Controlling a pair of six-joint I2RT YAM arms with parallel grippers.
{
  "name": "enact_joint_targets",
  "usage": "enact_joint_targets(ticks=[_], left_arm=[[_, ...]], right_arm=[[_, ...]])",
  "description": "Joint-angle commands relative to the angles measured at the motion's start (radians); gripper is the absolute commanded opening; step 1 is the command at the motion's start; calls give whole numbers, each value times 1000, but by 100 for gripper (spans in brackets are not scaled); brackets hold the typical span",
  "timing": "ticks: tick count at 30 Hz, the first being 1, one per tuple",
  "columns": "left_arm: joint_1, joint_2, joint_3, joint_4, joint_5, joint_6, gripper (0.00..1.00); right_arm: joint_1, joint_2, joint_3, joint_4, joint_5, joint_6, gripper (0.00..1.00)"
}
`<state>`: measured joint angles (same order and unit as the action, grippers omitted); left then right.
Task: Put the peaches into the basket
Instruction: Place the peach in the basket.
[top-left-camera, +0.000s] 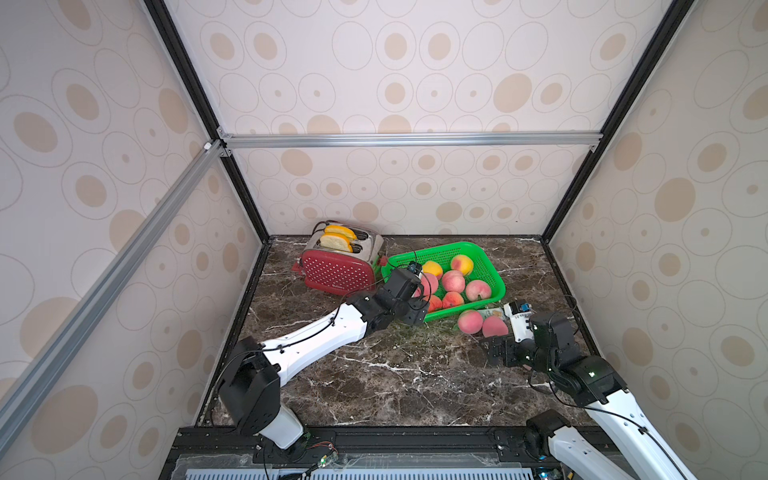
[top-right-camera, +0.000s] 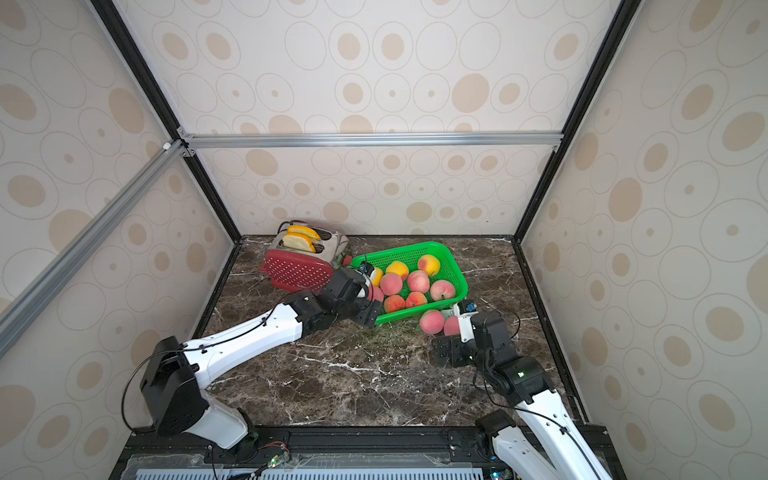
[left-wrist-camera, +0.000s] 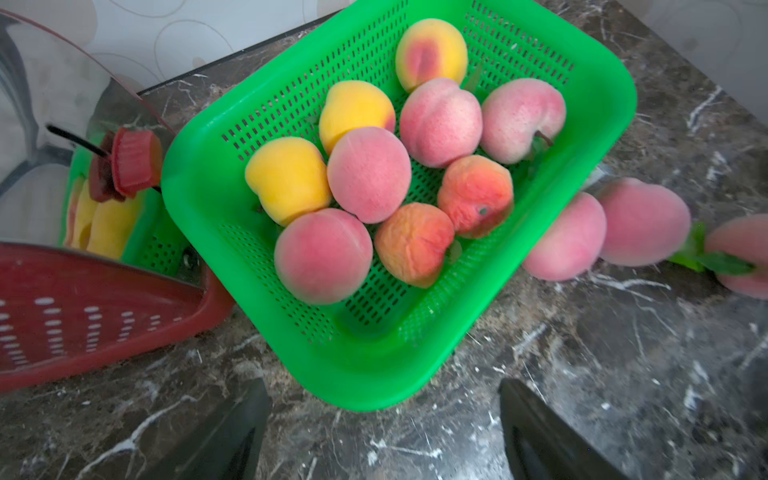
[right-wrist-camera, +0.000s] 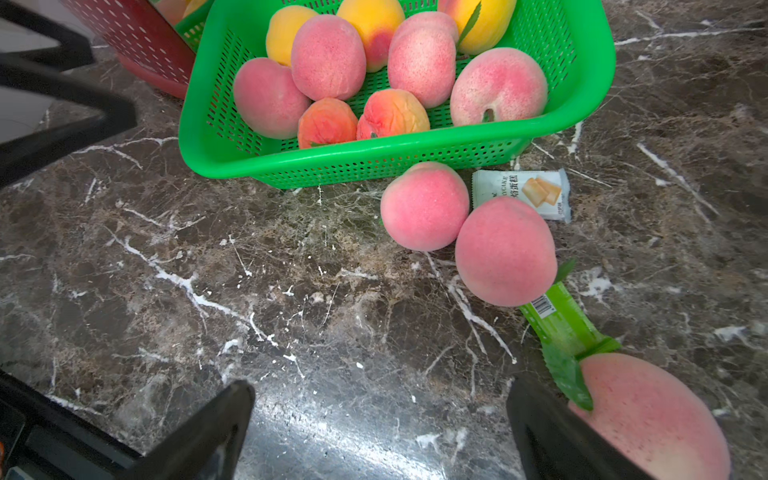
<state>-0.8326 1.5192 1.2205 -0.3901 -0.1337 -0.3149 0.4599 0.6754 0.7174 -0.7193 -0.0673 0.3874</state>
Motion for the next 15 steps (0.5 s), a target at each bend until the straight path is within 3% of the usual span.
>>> enact_joint_targets(ticks=[1, 6, 15], left_arm=[[-22, -118, -71, 22, 5, -56, 90], [-31, -271, -198, 23, 36, -84, 91], [-75, -389, -360, 42, 60, -137, 91]], right_arm=[[6, 16, 24, -15, 57, -1, 100], [6, 72, 34, -20, 105, -7, 100], [-12, 158, 20, 23, 144, -8, 100]])
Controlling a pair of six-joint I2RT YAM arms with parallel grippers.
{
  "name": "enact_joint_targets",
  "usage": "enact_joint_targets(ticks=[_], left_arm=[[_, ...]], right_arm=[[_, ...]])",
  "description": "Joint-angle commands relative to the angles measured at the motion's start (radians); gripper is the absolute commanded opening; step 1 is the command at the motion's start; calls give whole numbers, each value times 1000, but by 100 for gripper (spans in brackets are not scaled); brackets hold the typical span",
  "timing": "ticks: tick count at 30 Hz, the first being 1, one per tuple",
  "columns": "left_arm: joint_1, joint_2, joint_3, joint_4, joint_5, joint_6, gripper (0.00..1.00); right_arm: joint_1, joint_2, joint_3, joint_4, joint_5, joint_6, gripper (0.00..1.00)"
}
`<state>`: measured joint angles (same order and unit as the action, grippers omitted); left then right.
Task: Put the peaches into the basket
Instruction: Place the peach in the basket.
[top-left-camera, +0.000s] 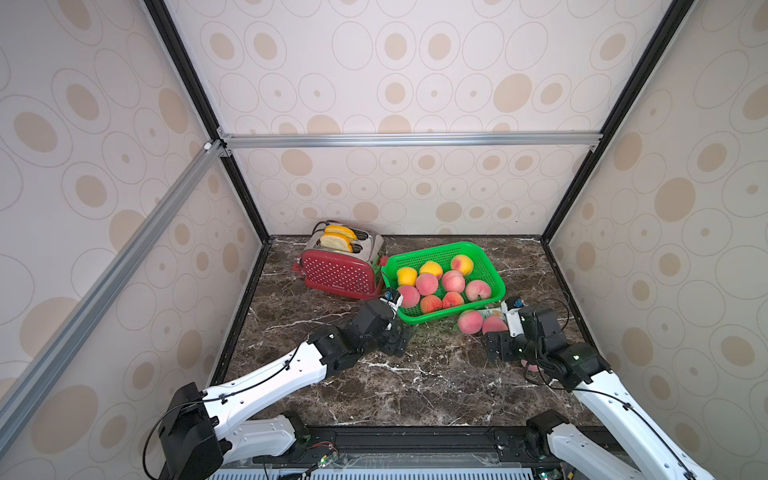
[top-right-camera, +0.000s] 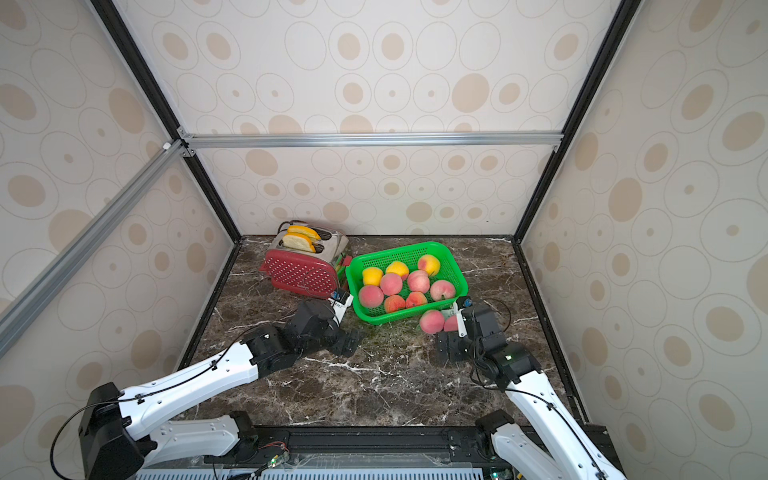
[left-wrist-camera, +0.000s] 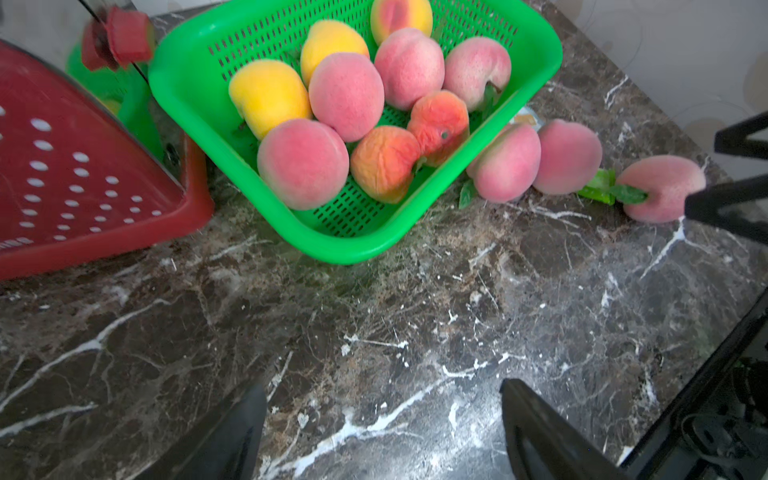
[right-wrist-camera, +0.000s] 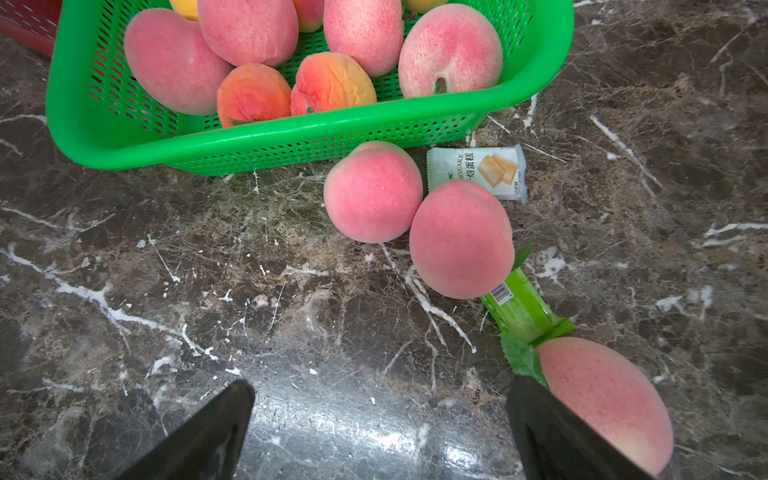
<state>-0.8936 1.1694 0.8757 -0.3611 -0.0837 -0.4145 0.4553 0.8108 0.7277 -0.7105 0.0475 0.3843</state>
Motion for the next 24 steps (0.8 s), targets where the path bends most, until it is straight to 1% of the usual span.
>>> enact_joint_targets(ticks=[1, 4, 7, 10, 16, 24], left_arm=[[-18, -49, -25, 14, 11, -43, 91], [-55, -68, -38, 8, -5, -43, 91], [-127, -59, -20, -36, -77, -23, 92], [-159, -61, -22, -39, -79, -32, 92], [-163, -90, -44, -9, -51, -50, 92], [-163, -80, -43, 13, -34, -50, 92]], right_arm=[[-13, 32, 5, 19, 31, -6, 100], [-34, 48, -12, 41, 28, -11, 100], [-65, 62, -30, 60, 15, -17, 100], [-95, 78, -51, 86, -11, -19, 100], [-143, 119, -77, 138, -57, -21, 100], [-183, 201, -81, 197, -78, -34, 100]])
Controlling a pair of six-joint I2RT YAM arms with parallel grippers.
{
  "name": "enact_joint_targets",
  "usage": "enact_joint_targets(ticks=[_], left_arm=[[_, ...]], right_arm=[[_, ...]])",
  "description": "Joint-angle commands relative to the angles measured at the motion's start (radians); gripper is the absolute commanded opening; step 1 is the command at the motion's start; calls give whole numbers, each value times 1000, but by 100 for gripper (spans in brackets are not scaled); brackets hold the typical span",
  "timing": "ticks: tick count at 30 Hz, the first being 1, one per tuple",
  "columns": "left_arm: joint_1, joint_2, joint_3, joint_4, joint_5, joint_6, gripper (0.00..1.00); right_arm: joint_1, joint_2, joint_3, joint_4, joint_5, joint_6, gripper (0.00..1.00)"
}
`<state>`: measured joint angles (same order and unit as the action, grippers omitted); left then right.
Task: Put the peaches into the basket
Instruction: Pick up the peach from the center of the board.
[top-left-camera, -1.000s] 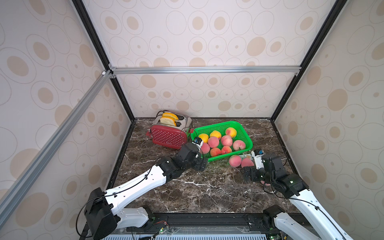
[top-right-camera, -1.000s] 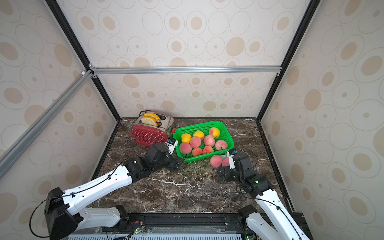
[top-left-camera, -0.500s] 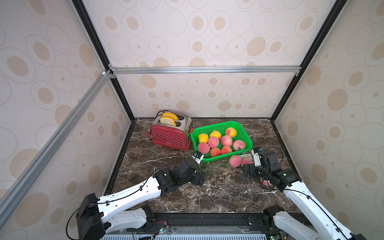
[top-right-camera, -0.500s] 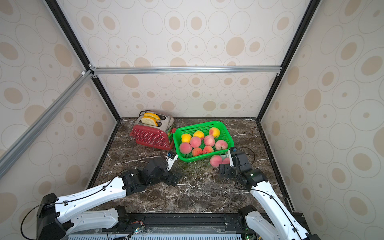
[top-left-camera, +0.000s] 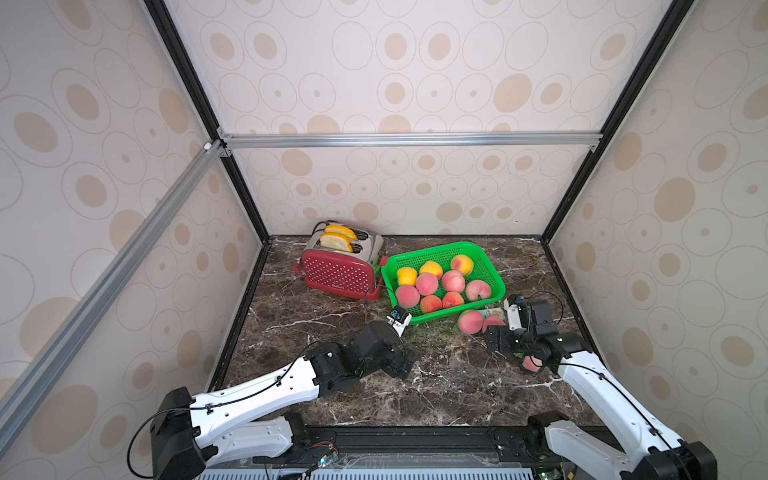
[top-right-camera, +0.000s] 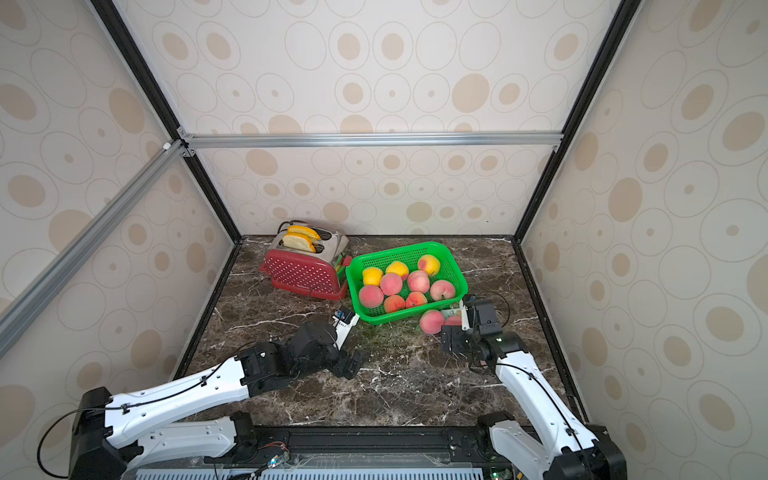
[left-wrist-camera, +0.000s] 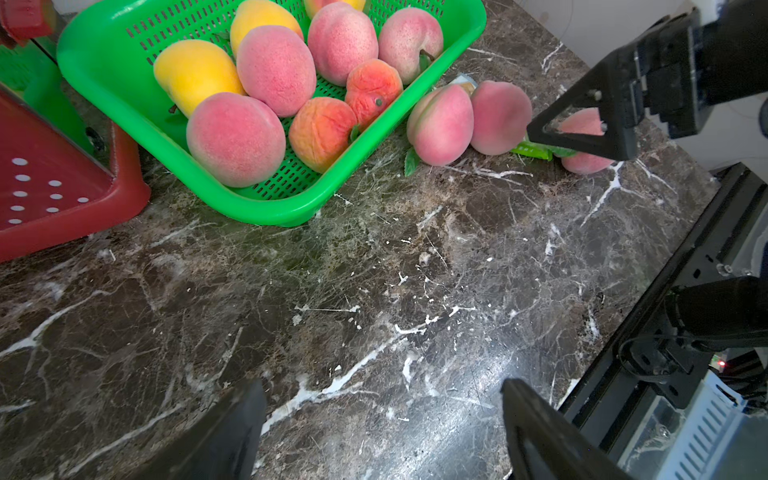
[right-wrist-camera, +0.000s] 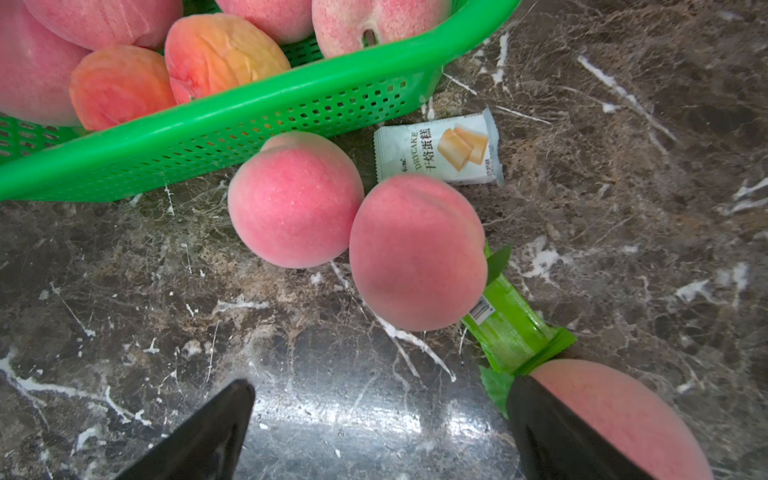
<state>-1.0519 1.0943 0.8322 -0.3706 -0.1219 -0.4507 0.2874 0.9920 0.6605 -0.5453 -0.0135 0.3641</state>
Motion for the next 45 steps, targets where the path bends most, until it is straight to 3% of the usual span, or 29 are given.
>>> enact_joint_targets(ticks=[1, 18, 35, 45], left_arm=[[-5, -8, -5, 28, 7, -15, 92], [-4, -52, -36, 35, 16, -14, 92], [-4, -17, -29, 54, 21, -17, 91], [-5, -9, -23, 49, 10, -15, 91]], right_arm=[[-20, 31, -16, 43, -20, -16, 100], [-97, 194, 5, 137, -40, -31, 100], [-168, 312, 33, 212, -143, -56, 99], [-189, 336, 50, 221, -175, -65, 86]])
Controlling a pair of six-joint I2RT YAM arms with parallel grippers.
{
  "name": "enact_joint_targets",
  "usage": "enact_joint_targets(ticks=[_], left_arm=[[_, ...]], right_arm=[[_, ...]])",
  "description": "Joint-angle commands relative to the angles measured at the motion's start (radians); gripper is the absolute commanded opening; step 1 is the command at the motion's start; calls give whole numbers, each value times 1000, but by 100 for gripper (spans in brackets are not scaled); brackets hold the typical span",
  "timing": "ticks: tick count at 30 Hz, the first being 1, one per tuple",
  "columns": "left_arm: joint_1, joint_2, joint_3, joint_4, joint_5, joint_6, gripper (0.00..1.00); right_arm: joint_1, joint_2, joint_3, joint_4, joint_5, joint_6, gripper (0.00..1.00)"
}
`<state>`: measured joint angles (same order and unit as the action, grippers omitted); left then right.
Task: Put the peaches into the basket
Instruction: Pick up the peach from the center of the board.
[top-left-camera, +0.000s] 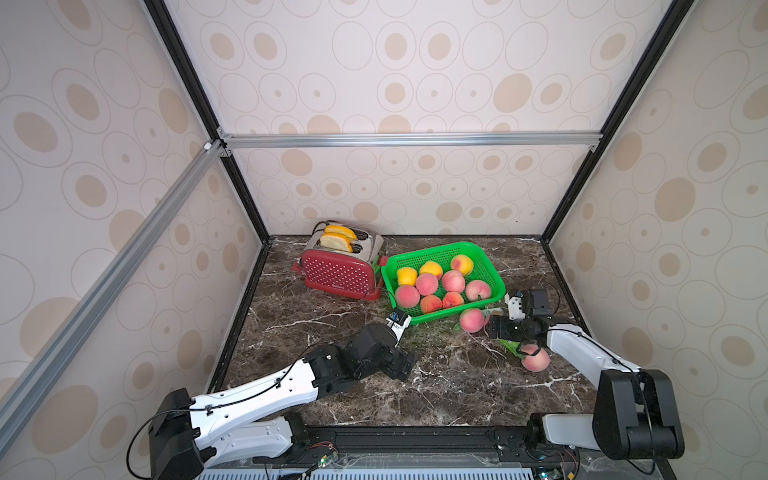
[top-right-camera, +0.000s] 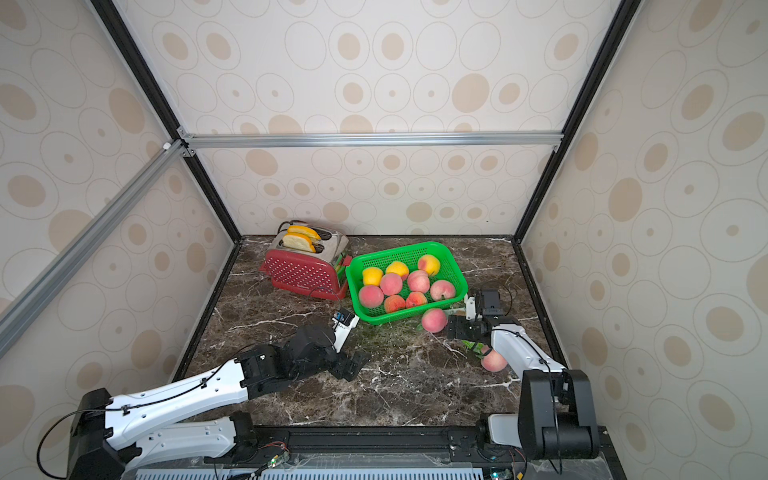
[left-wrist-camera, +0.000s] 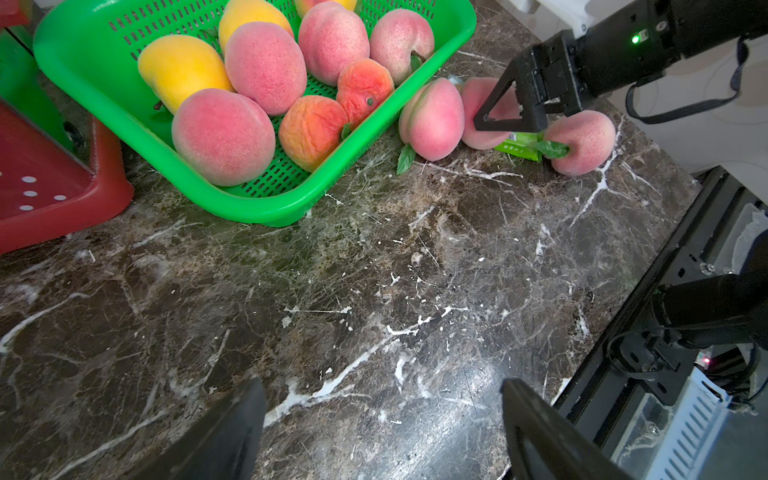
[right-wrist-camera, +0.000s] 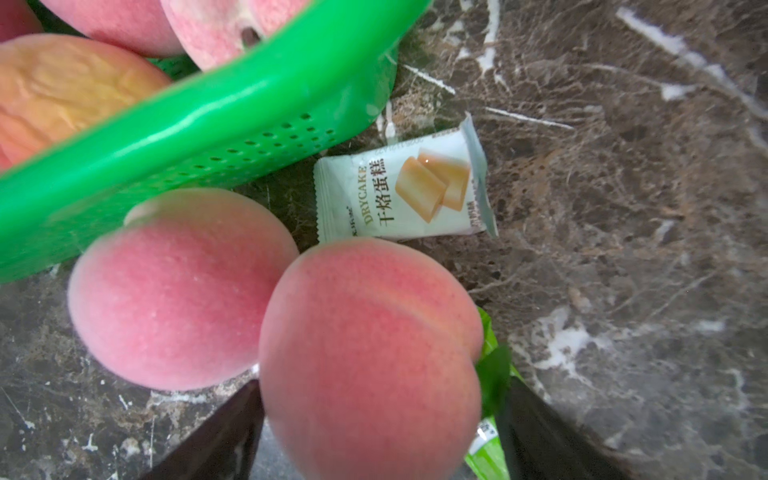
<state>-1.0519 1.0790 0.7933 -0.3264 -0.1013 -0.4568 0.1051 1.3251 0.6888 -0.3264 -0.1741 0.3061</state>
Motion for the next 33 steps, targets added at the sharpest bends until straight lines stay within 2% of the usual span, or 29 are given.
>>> enact_joint_targets(ticks=[1, 6, 10, 15, 33], left_arm=[[-5, 6, 17, 3, -11, -10, 91], [-5, 7, 27, -4, -18, -8, 92], [-5, 7, 33, -13, -22, -6, 92], [-5, -8, 35, -26, -31, -8, 91], [-5, -45, 44, -52, -60, -3, 92]], right_arm=[[-7, 3, 21, 3, -15, -7, 83], [-7, 10, 17, 7, -22, -2, 81], [-8, 8, 15, 7, -24, -2, 72], [-8, 0, 16, -2, -18, -2, 67], [-9, -202, 5, -101, 0, 8, 66]])
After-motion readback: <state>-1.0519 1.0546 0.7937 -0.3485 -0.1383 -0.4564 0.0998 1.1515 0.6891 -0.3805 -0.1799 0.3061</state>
